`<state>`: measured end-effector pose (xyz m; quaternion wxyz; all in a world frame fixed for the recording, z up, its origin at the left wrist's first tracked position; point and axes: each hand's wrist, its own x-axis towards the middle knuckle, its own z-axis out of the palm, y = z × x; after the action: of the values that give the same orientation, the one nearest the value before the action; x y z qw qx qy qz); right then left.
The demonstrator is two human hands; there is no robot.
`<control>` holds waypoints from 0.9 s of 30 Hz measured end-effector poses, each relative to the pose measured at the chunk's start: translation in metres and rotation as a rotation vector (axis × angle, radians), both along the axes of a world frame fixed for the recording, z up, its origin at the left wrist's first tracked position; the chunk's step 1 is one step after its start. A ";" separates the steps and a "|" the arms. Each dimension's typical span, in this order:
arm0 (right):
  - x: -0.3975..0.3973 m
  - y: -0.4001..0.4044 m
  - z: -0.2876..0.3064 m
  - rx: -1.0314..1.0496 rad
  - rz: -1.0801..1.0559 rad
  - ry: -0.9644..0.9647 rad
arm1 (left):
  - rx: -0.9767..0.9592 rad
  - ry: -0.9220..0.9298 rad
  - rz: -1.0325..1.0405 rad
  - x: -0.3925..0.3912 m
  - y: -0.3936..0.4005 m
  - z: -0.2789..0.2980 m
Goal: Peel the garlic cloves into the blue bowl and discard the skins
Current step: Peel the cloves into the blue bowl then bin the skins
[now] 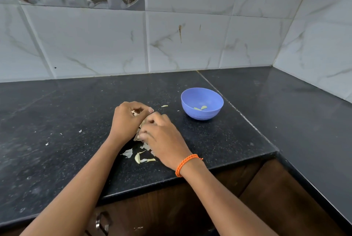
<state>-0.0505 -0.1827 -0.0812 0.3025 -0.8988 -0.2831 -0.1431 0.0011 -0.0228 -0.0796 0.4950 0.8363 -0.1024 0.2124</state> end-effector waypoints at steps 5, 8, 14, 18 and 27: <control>0.024 -0.031 0.002 0.653 -0.120 0.180 | -0.189 0.077 -0.226 -0.002 -0.001 0.005; 0.028 -0.045 -0.002 0.836 -0.116 0.317 | -0.180 0.140 -0.333 -0.006 -0.005 0.007; 0.033 -0.048 -0.008 0.813 -0.056 0.315 | -0.131 0.133 -0.336 -0.002 -0.008 0.003; 0.035 -0.045 -0.011 0.739 -0.090 0.268 | -0.165 0.138 -0.343 -0.003 -0.008 0.004; 0.037 -0.045 -0.014 0.738 -0.134 0.246 | -0.136 0.124 -0.339 -0.004 -0.012 0.003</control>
<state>-0.0139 -0.2275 -0.0953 0.6270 -0.7565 -0.1150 -0.1457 -0.0025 -0.0344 -0.0765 0.5846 0.7830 -0.1966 0.0806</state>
